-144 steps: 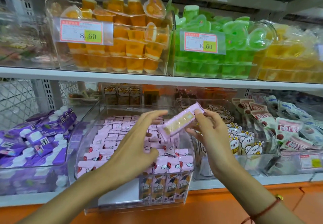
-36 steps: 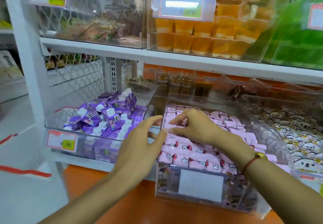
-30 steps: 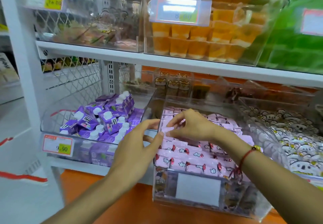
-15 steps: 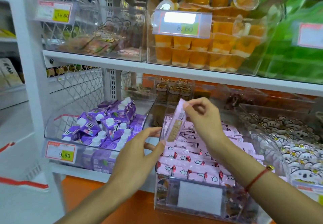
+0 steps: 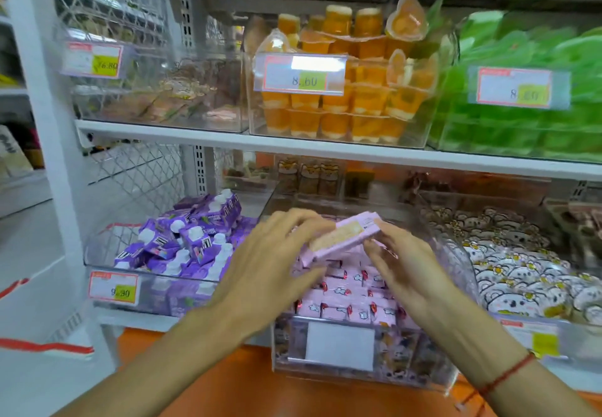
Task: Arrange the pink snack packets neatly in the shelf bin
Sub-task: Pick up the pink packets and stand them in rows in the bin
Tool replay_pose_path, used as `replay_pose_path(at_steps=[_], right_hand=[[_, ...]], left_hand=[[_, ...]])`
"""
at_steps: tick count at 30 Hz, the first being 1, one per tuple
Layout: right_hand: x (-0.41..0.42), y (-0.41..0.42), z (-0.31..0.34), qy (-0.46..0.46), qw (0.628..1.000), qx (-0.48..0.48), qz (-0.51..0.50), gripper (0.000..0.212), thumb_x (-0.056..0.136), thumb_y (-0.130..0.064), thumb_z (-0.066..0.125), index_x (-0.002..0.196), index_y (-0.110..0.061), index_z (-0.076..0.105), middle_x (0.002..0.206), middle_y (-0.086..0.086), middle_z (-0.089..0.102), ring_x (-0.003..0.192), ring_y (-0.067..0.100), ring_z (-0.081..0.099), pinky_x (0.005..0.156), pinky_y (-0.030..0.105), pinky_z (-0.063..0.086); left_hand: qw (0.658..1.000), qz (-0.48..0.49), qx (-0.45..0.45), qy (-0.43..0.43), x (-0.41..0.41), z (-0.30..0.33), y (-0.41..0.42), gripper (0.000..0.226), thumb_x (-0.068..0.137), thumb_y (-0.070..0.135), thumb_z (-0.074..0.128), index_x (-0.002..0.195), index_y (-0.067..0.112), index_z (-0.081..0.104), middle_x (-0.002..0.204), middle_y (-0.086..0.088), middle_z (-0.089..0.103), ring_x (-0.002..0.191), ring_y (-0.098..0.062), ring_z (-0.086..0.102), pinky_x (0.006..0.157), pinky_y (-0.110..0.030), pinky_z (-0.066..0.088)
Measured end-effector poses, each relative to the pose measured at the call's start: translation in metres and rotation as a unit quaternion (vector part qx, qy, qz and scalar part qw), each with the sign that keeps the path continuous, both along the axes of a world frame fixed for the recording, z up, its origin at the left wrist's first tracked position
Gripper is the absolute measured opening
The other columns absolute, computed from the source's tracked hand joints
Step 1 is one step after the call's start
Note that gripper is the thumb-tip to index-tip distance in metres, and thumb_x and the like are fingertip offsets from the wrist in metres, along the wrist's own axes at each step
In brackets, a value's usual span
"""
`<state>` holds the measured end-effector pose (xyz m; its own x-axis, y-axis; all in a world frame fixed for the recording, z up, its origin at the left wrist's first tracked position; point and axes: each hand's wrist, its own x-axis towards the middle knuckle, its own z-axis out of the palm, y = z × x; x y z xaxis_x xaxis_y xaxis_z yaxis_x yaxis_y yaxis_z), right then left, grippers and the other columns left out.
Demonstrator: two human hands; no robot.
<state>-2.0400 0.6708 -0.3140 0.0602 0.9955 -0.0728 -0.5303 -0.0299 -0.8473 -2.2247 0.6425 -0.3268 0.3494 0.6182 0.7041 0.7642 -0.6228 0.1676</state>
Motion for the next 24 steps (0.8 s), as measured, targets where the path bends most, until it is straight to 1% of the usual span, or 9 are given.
replay_pose_path(at_steps=[2, 5, 8, 11, 14, 16, 18, 19, 24], right_hand=[[0.000, -0.001, -0.001, 0.020, 1.000, -0.014, 0.015, 0.019, 0.090, -0.009, 0.061, 0.105, 0.001, 0.065, 0.075, 0.002, 0.071, 0.062, 0.004, 0.068, 0.054, 0.013, 0.052], [0.001, -0.004, 0.000, -0.044, 0.999, -0.022, 0.008, 0.020, 0.088, -0.025, 0.064, 0.098, -0.008, 0.066, 0.077, 0.000, 0.070, 0.063, 0.006, 0.067, 0.055, 0.018, 0.053], [0.003, -0.009, 0.001, -0.271, 0.959, 0.056, -0.059, 0.027, 0.090, -0.045, 0.055, 0.096, -0.020, 0.062, 0.093, -0.005, 0.065, 0.087, 0.009, 0.062, 0.070, 0.022, 0.047], [0.002, -0.019, 0.004, -0.389, 0.895, 0.213, -0.051, 0.022, 0.090, -0.048, 0.050, 0.107, -0.037, 0.058, 0.110, -0.021, 0.058, 0.103, -0.007, 0.051, 0.079, 0.013, 0.038], [-0.002, -0.024, 0.001, -0.502, 0.810, 0.299, 0.048, 0.043, 0.088, -0.051, 0.047, 0.131, -0.047, 0.043, 0.134, -0.027, 0.039, 0.126, -0.010, 0.028, 0.100, 0.016, 0.028], [-0.007, -0.026, -0.004, -0.616, 0.701, 0.359, 0.027, 0.046, 0.095, -0.042, 0.047, 0.140, -0.040, 0.037, 0.142, -0.022, 0.034, 0.134, -0.001, 0.018, 0.110, 0.025, 0.017], [-0.011, -0.025, -0.007, -0.684, 0.594, 0.423, -0.025, 0.044, 0.096, -0.035, 0.048, 0.140, -0.032, 0.041, 0.137, -0.017, 0.043, 0.129, 0.004, 0.024, 0.108, 0.022, 0.013], [-0.012, -0.025, -0.007, -0.687, 0.581, 0.436, -0.032, 0.043, 0.095, -0.034, 0.052, 0.137, -0.029, 0.045, 0.129, -0.016, 0.048, 0.123, 0.004, 0.030, 0.102, 0.020, 0.018], [-0.016, -0.016, -0.006, -0.595, 0.701, 0.388, -0.064, 0.029, 0.084, -0.035, 0.065, 0.107, -0.026, 0.050, 0.100, -0.015, 0.058, 0.090, 0.001, 0.053, 0.071, 0.013, 0.041]], left_hand=[[1.000, 0.002, -0.004, -0.024, 0.004, 0.008, -0.002, 0.051, 0.077, 0.022, 0.077, 0.123, 0.029, 0.058, 0.119, 0.013, 0.060, 0.101, -0.014, 0.060, 0.078, -0.033, 0.051], [0.980, -0.011, -0.076, -0.182, 0.008, 0.006, -0.006, 0.035, 0.074, 0.036, 0.077, 0.107, 0.026, 0.068, 0.098, 0.016, 0.070, 0.088, -0.003, 0.064, 0.075, -0.032, 0.054], [0.887, -0.022, -0.245, -0.391, 0.009, 0.004, -0.008, 0.047, 0.069, 0.049, 0.070, 0.083, 0.004, 0.070, 0.072, -0.007, 0.071, 0.065, -0.013, 0.066, 0.061, -0.028, 0.057], [0.833, -0.013, -0.314, -0.456, 0.006, 0.004, -0.011, 0.029, 0.076, 0.043, 0.067, 0.077, 0.015, 0.072, 0.065, 0.004, 0.072, 0.048, 0.001, 0.059, 0.041, -0.011, 0.042], [0.838, -0.016, -0.307, -0.450, 0.005, 0.003, -0.012, 0.038, 0.070, 0.053, 0.065, 0.075, 0.016, 0.073, 0.063, 0.000, 0.070, 0.047, -0.002, 0.056, 0.043, -0.011, 0.039], [0.872, -0.011, -0.269, -0.409, 0.004, 0.001, -0.013, 0.054, 0.062, 0.064, 0.063, 0.076, 0.013, 0.073, 0.062, -0.007, 0.066, 0.052, -0.010, 0.055, 0.053, -0.021, 0.045], [0.898, -0.008, -0.234, -0.372, 0.003, 0.000, -0.013, 0.052, 0.063, 0.064, 0.064, 0.081, 0.017, 0.074, 0.070, -0.005, 0.070, 0.066, -0.016, 0.063, 0.070, -0.035, 0.052], [0.903, -0.013, -0.227, -0.366, 0.002, 0.000, -0.013, 0.044, 0.065, 0.061, 0.066, 0.083, 0.022, 0.075, 0.077, 0.001, 0.072, 0.076, -0.014, 0.067, 0.078, -0.036, 0.054], [0.919, -0.015, -0.186, -0.348, 0.000, -0.007, -0.010, 0.042, 0.071, 0.053, 0.067, 0.110, 0.038, 0.062, 0.110, 0.019, 0.058, 0.103, 0.007, 0.054, 0.084, -0.012, 0.047]])
